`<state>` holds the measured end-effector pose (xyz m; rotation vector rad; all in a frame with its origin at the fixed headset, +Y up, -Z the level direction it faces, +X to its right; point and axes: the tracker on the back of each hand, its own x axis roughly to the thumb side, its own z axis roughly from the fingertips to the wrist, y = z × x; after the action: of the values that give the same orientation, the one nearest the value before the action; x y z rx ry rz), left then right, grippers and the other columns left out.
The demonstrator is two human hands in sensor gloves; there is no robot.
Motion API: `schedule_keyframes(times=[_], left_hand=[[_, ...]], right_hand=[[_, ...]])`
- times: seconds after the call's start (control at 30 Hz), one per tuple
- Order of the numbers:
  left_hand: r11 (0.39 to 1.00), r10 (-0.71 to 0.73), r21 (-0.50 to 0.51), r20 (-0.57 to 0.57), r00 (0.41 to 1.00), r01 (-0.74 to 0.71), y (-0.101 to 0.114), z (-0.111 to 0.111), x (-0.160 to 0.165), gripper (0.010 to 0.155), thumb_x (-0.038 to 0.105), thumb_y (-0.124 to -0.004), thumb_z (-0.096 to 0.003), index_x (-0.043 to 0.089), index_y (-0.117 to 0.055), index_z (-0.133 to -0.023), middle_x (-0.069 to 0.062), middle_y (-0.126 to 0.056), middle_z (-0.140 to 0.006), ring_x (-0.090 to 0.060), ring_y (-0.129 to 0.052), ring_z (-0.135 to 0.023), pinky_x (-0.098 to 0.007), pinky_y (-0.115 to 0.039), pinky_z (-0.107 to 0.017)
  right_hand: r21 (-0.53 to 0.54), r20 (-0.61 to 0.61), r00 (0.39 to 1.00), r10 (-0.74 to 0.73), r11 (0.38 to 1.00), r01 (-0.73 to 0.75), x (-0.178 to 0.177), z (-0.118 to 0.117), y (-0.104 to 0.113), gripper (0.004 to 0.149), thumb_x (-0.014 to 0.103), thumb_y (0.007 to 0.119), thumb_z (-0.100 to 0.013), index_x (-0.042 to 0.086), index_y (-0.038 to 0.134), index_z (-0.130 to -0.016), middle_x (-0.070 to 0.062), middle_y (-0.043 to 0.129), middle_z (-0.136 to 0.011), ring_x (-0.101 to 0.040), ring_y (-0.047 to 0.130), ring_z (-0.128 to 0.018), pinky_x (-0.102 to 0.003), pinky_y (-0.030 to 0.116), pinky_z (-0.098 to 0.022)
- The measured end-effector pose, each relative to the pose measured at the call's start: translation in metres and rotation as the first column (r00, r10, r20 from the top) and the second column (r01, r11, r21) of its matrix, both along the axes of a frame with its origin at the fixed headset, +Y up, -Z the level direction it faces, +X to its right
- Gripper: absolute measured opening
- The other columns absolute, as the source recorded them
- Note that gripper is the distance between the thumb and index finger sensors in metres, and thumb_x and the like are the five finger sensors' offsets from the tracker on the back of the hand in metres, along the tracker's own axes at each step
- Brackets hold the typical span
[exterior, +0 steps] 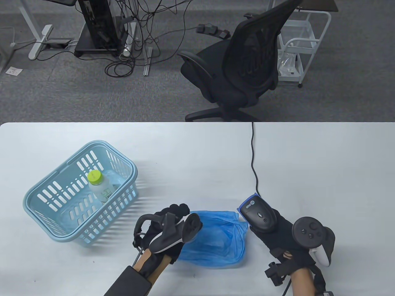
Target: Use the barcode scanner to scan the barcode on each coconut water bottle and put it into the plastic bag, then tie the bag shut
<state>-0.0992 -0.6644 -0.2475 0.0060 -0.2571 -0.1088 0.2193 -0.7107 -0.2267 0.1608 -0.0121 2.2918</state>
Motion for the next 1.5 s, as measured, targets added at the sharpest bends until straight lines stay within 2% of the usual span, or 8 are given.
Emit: schedule_keyframes(times=[0.1,0.27,0.37,0.6,0.83,1.1,1.3,1.5], left_hand=[[0.998,0.000,-0.061,0.011,1.000,0.001,0.007,-0.001,-0.001,0.078,0.074,-0.073,-0.0519,0.016,-0.082,-0.102,-0.003,-0.096,-0.086,-0.019,-0.102,-0.060,-0.049,-0.089,-0.049],[0.999,0.036,0.027,0.006,0.999,-0.036,0.042,-0.008,-0.023,0.078,0.072,-0.069,-0.0555,0.018,-0.072,-0.112,-0.006,-0.086,-0.104,-0.030,-0.096,-0.082,-0.057,-0.079,-0.063],[0.998,0.004,0.062,-0.051,0.999,-0.001,0.069,-0.021,-0.053,0.074,0.070,-0.070,-0.0576,0.023,-0.070,-0.114,-0.005,-0.078,-0.113,-0.034,-0.087,-0.096,-0.062,-0.072,-0.069],[0.999,-0.026,-0.052,-0.275,0.961,0.012,0.104,-0.072,-0.162,0.076,0.066,-0.078,-0.0615,0.028,-0.054,-0.123,-0.004,-0.055,-0.130,-0.041,-0.063,-0.118,-0.070,-0.062,-0.077],[0.951,-0.029,-0.292,-0.409,0.912,-0.100,0.079,-0.114,-0.238,0.089,0.064,-0.087,-0.0579,0.026,-0.044,-0.126,-0.006,-0.047,-0.132,-0.044,-0.065,-0.118,-0.065,-0.072,-0.074],[0.858,-0.136,-0.508,-0.369,0.920,-0.077,0.034,-0.151,-0.236,0.092,0.061,-0.091,-0.0566,0.025,-0.041,-0.126,-0.007,-0.048,-0.132,-0.041,-0.075,-0.114,-0.058,-0.081,-0.069],[0.863,-0.191,-0.505,-0.370,0.909,-0.024,0.022,-0.159,-0.236,0.075,0.049,-0.095,-0.0569,0.025,-0.060,-0.119,-0.005,-0.067,-0.122,-0.029,-0.094,-0.099,-0.049,-0.088,-0.064],[0.905,-0.179,-0.426,-0.343,0.922,0.018,0.033,-0.150,-0.236,0.069,0.046,-0.096,-0.0566,0.022,-0.068,-0.115,-0.007,-0.078,-0.112,-0.022,-0.101,-0.085,-0.043,-0.092,-0.060]], right_hand=[[0.000,-0.001,1.000,0.006,1.000,-0.006,0.000,0.000,0.000,0.052,0.047,0.084,-0.054,0.024,0.066,-0.097,0.005,0.088,-0.084,-0.025,0.092,-0.082,-0.057,0.069,-0.070],[0.003,0.000,1.000,0.020,1.000,-0.020,0.000,0.000,-0.001,0.052,0.047,0.083,-0.054,0.024,0.065,-0.097,0.005,0.087,-0.084,-0.026,0.092,-0.082,-0.057,0.069,-0.070],[-0.001,0.005,1.000,0.028,1.000,-0.028,0.000,0.001,-0.001,0.052,0.047,0.083,-0.054,0.023,0.065,-0.097,0.005,0.087,-0.084,-0.026,0.091,-0.082,-0.058,0.069,-0.070],[0.000,0.023,0.999,0.038,0.999,-0.038,0.002,0.003,-0.001,0.052,0.047,0.083,-0.054,0.024,0.066,-0.097,0.005,0.087,-0.085,-0.026,0.091,-0.082,-0.057,0.069,-0.070],[-0.030,0.043,0.998,0.054,0.998,-0.052,0.003,0.002,-0.005,0.052,0.047,0.083,-0.054,0.024,0.066,-0.097,0.005,0.087,-0.085,-0.026,0.091,-0.083,-0.057,0.069,-0.071],[-0.078,0.075,0.996,0.045,0.996,-0.039,0.009,0.000,-0.011,0.052,0.047,0.084,-0.054,0.024,0.066,-0.097,0.005,0.087,-0.086,-0.026,0.091,-0.083,-0.058,0.068,-0.072],[-0.074,0.061,0.997,0.047,0.996,-0.043,0.007,0.000,-0.010,0.053,0.047,0.083,-0.054,0.024,0.065,-0.098,0.005,0.087,-0.086,-0.026,0.090,-0.084,-0.058,0.068,-0.072],[-0.083,0.049,0.997,0.065,0.995,-0.061,0.004,-0.001,-0.011,0.052,0.047,0.083,-0.054,0.024,0.066,-0.097,0.005,0.087,-0.086,-0.026,0.091,-0.084,-0.057,0.068,-0.071]])
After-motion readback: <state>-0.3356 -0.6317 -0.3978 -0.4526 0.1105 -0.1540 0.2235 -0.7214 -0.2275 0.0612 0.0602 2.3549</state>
